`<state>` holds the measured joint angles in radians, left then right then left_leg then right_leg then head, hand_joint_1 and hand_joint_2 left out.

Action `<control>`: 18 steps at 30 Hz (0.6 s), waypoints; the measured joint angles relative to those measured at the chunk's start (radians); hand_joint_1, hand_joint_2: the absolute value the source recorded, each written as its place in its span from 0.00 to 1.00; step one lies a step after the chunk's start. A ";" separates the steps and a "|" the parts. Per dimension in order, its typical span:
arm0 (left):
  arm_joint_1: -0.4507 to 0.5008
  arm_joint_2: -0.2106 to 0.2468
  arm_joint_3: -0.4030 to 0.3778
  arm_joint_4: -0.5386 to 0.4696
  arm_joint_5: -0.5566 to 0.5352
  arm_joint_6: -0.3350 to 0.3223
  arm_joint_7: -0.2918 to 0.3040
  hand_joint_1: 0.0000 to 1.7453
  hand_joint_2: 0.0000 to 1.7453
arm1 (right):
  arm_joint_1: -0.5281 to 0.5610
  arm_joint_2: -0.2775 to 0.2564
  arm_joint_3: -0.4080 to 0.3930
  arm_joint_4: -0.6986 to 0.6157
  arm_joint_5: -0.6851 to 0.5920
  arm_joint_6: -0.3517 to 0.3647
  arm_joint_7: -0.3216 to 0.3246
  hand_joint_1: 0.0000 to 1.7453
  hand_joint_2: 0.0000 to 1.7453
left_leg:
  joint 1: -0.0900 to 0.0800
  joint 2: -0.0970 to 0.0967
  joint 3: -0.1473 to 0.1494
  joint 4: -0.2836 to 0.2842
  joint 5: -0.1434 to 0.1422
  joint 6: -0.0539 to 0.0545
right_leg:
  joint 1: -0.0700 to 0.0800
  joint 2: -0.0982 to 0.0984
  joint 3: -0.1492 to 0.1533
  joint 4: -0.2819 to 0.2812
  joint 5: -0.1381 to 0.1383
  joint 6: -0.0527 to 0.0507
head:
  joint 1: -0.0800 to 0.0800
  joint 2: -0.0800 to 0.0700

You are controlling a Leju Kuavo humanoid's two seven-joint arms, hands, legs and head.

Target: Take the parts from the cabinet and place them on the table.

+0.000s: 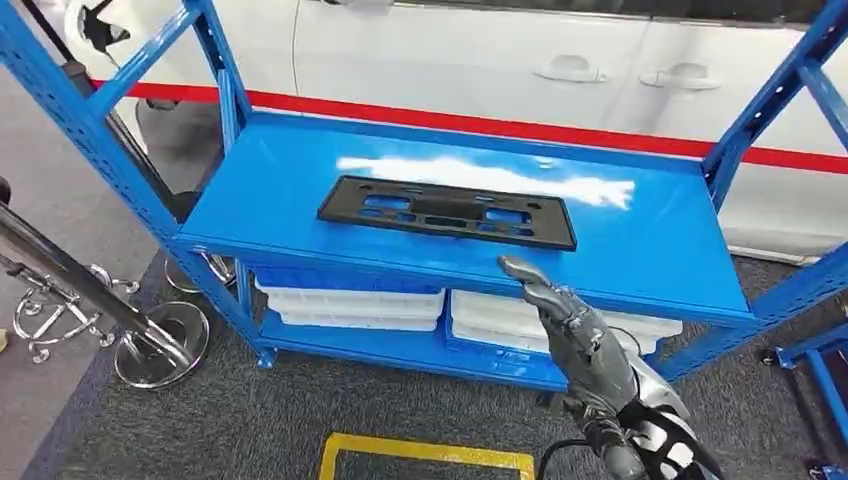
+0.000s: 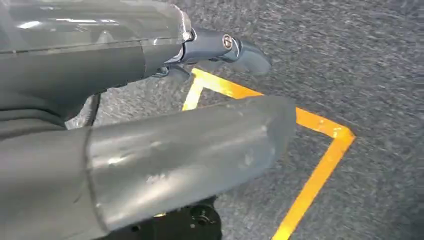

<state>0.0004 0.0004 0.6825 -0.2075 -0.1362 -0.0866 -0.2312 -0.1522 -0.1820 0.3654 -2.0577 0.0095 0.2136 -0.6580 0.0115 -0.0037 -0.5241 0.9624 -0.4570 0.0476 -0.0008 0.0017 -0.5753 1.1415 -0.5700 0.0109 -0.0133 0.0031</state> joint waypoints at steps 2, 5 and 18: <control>0.000 0.000 0.000 0.000 0.000 -0.001 -0.002 0.00 0.00 | 0.004 0.000 0.001 0.001 0.000 0.000 0.000 0.00 0.00 | -0.001 -0.001 0.006 0.000 -0.010 0.001 | -0.005 0.000 -0.094 0.141 -0.049 0.007 | 0.000 0.000; 0.005 0.000 0.001 0.000 0.000 -0.002 -0.003 0.00 0.00 | 0.007 0.000 0.004 0.002 0.000 0.000 -0.003 0.00 0.00 | 0.000 -0.003 0.039 0.001 -0.034 -0.005 | -0.010 -0.001 -0.102 0.065 0.054 0.003 | 0.000 0.000; -0.003 0.002 0.002 0.001 -0.011 -0.011 -0.009 0.00 0.00 | 0.016 0.000 0.009 0.005 -0.037 0.024 -0.010 0.00 0.00 | 0.002 -0.001 -0.090 0.309 -0.202 -0.066 | 0.006 0.032 0.040 -0.170 0.107 -0.062 | 0.002 0.000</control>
<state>-0.0027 0.0023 0.6840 -0.2068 -0.1469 -0.0973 -0.2400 -0.1364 -0.1823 0.3746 -2.0527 -0.0275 0.2373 -0.6680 0.0134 -0.0044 -0.6145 1.2714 -0.6590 -0.0183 0.0047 0.0333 -0.5356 0.9717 -0.4635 -0.0510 -0.0118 0.0034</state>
